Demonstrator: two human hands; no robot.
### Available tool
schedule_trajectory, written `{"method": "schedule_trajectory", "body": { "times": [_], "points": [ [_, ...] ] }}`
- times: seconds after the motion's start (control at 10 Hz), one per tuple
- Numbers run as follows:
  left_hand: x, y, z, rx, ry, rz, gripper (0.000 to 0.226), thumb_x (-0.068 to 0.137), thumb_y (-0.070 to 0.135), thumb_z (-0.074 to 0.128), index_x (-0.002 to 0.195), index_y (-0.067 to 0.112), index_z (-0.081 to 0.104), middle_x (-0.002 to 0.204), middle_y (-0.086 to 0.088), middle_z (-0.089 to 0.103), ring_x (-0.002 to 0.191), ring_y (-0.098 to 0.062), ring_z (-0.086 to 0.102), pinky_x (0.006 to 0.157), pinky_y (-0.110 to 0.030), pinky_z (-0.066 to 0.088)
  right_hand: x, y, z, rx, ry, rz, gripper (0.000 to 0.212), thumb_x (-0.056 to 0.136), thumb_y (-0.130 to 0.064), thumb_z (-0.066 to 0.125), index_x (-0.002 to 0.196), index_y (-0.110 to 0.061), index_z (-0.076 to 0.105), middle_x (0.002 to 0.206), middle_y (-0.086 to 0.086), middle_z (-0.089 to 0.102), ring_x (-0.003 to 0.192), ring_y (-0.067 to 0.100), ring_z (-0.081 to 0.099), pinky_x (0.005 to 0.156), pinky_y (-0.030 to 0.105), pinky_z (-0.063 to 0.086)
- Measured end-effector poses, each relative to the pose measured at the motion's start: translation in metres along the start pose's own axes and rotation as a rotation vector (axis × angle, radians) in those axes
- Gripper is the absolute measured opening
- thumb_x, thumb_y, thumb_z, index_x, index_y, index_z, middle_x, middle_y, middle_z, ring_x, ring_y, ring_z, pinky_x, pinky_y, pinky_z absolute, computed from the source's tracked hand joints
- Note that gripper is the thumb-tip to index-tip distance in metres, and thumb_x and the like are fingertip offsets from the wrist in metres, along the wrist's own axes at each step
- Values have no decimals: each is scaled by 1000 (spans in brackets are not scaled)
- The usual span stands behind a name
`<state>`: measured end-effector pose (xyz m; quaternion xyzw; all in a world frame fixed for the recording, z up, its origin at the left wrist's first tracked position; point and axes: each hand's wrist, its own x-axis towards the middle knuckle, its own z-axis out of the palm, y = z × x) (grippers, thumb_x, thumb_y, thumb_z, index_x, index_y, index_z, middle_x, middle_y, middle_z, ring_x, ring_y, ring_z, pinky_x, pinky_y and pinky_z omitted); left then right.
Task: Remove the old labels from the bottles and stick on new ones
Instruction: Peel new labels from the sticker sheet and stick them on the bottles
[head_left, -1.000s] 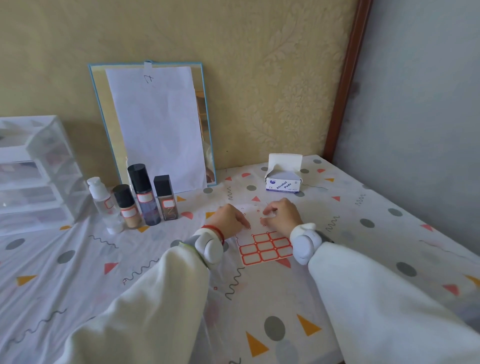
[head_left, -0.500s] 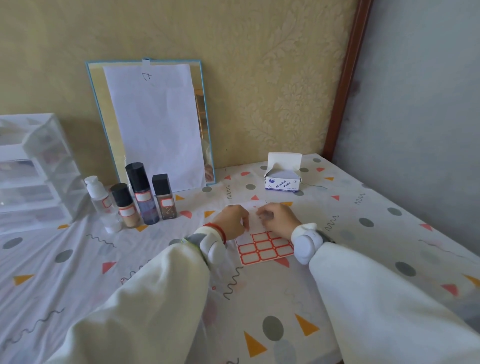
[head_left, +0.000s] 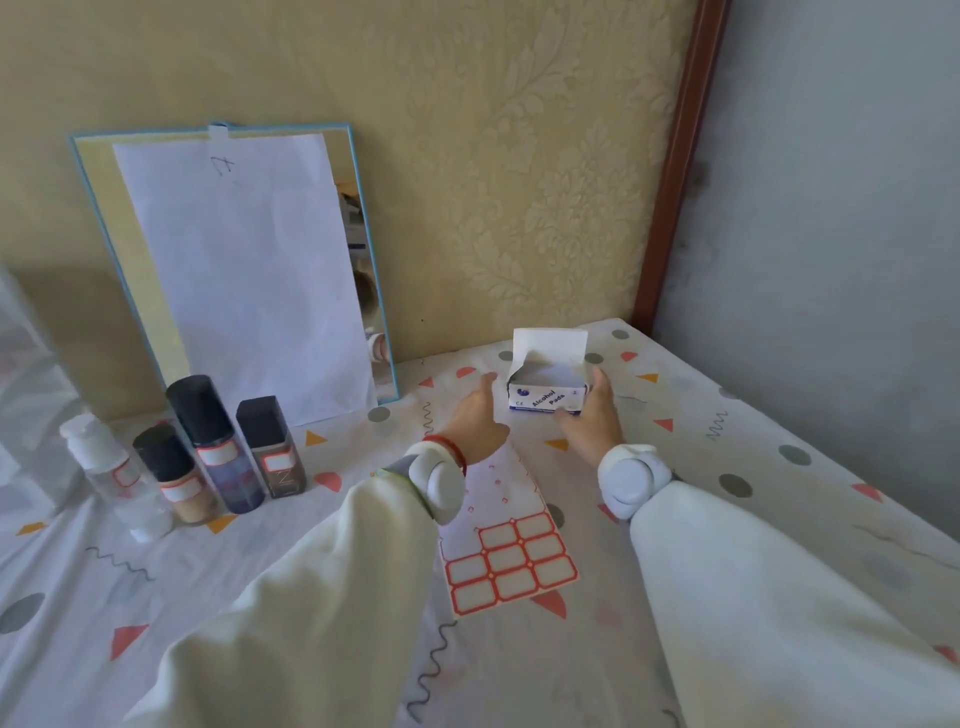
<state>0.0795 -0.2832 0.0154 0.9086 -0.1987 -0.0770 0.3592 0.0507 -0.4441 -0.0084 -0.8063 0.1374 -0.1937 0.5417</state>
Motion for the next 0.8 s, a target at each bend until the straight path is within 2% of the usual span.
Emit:
{"method": "schedule_trajectory", "body": {
  "times": [0.1, 0.2, 0.3, 0.4, 0.5, 0.6, 0.7, 0.8],
  "points": [
    [18, 3, 5, -47, -14, -24, 73, 87, -5, 49, 149, 0, 10, 129, -15, 45, 111, -21, 47, 79, -22, 44, 12, 2, 0, 23, -41, 55, 74, 86, 2, 54, 149, -12, 18, 144, 9, 43, 130, 25, 45, 109, 40, 37],
    [29, 1, 7, -65, -1, -13, 45, 84, -5, 49, 127, 3, 41, 125, -17, 52, 120, -33, 50, 89, -32, 42, 19, 2, 0, 20, -63, 107, 69, 87, -1, 52, 148, -12, 21, 143, 8, 47, 127, 24, 49, 106, 40, 41],
    [30, 3, 8, -37, -9, 36, 44, 83, -4, 50, 126, 5, 43, 117, -15, 56, 111, -33, 53, 89, -34, 44, 21, 0, 4, 20, -82, 110, 62, 87, -2, 52, 144, -11, 30, 133, 10, 56, 116, 22, 56, 99, 37, 48],
    [25, 3, 2, -76, 24, 40, 59, 86, -4, 49, 141, 4, 32, 121, -16, 54, 108, -32, 55, 78, -28, 43, 19, -5, 14, 62, -101, 83, 62, 86, -2, 53, 143, -13, 33, 133, 6, 56, 120, 22, 55, 102, 40, 45],
    [18, -4, -11, -111, 104, 3, 60, 87, -5, 48, 143, 3, 30, 123, -18, 54, 109, -33, 55, 80, -32, 47, 16, -14, 28, 61, -137, 23, 56, 86, -2, 53, 138, -14, 37, 124, 0, 59, 111, 17, 57, 93, 19, 46],
    [7, -15, -19, -87, 88, 2, 53, 87, -5, 50, 138, 1, 35, 122, -17, 57, 110, -32, 56, 86, -32, 45, 11, -16, 41, 82, -162, 19, 58, 87, 0, 51, 142, -11, 34, 129, 5, 55, 116, 19, 55, 97, 27, 47],
    [-7, -22, -21, -113, 79, -18, 51, 88, -3, 51, 137, 1, 37, 124, -16, 58, 114, -31, 55, 94, -35, 45, 6, -15, 46, 54, -198, 26, 58, 89, -1, 51, 144, -10, 32, 136, 9, 51, 124, 24, 51, 103, 42, 45],
    [-8, -23, -20, -181, 73, -17, 56, 90, -3, 50, 142, 3, 30, 130, -17, 54, 123, -31, 50, 101, -41, 43, 4, -14, 45, 56, -170, 30, 58, 90, 0, 50, 144, -9, 31, 137, 9, 50, 125, 26, 50, 105, 42, 42]
  ]
}}
